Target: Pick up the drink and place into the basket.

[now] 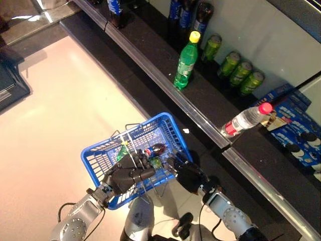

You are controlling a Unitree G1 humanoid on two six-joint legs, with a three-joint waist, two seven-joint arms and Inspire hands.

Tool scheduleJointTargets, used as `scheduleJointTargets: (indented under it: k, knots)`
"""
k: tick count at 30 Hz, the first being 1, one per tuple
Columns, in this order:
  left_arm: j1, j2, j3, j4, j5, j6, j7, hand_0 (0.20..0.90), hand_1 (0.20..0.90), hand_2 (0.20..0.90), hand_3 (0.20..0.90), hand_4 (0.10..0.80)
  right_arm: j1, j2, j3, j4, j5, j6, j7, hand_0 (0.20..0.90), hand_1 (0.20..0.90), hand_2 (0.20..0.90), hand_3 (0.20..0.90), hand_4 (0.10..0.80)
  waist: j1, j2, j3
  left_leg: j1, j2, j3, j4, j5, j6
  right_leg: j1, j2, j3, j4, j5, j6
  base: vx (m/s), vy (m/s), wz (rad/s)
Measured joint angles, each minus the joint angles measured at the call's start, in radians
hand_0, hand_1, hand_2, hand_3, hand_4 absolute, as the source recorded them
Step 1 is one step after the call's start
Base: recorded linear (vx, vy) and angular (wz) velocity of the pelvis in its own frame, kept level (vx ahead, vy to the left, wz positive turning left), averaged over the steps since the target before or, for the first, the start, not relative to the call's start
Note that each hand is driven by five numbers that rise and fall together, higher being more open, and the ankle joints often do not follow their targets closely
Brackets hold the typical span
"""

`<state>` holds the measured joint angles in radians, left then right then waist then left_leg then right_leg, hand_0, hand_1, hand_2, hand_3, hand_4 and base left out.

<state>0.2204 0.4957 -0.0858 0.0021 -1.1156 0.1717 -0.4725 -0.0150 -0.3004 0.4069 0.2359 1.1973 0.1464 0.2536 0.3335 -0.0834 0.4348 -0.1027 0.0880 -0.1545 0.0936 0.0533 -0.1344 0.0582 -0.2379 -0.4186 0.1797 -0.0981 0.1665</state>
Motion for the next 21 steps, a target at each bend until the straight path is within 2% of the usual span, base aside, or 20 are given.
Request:
scheduleJointTargets:
  k: [6,10,16,21]
  knots:
    - [0.044,-0.071,0.010,0.247,0.074,-0.082,0.199,0.300,0.300,0.300,0.200,0.100,0.094,0.044,-0.009,-0.023,-0.072,0.004,0.080,0.900,0.900,0.900,0.900,0.800,-0.071,-0.052,-0.071,0.051,0.005,0.064,-0.061,0.006,0.010,0.029,0.007,0.050,-0.089,0.047,0.008,0.007,0.009,-0.28]
    - [0.049,-0.157,0.080,0.424,0.075,-0.170,0.286,0.300,0.300,0.300,0.200,0.100,0.146,0.073,-0.048,0.046,-0.193,0.002,0.118,0.900,0.900,0.900,0.900,0.800,-0.118,-0.082,-0.119,0.100,0.012,0.127,-0.111,0.016,0.018,0.042,0.013,0.102,-0.149,0.082,0.010,-0.010,-0.001,-0.40]
    - [0.049,-0.228,0.106,0.594,0.077,-0.249,0.384,0.300,0.300,0.300,0.200,0.100,0.215,0.066,-0.098,0.182,-0.297,-0.016,0.146,0.900,0.900,0.900,0.900,0.800,-0.199,-0.077,-0.204,0.159,0.025,0.193,-0.171,0.024,0.018,0.062,0.026,0.151,-0.210,0.113,0.010,-0.018,-0.009,-0.28]
    - [-0.019,-0.274,0.185,0.809,0.078,-0.289,0.449,0.300,0.300,0.300,0.200,0.100,0.223,0.084,-0.130,0.377,-0.418,-0.041,0.144,0.900,0.900,0.900,0.900,0.800,-0.236,-0.060,-0.251,0.188,0.040,0.247,-0.178,0.022,0.015,0.067,0.038,0.183,-0.225,0.123,0.003,0.004,-0.002,-0.23]
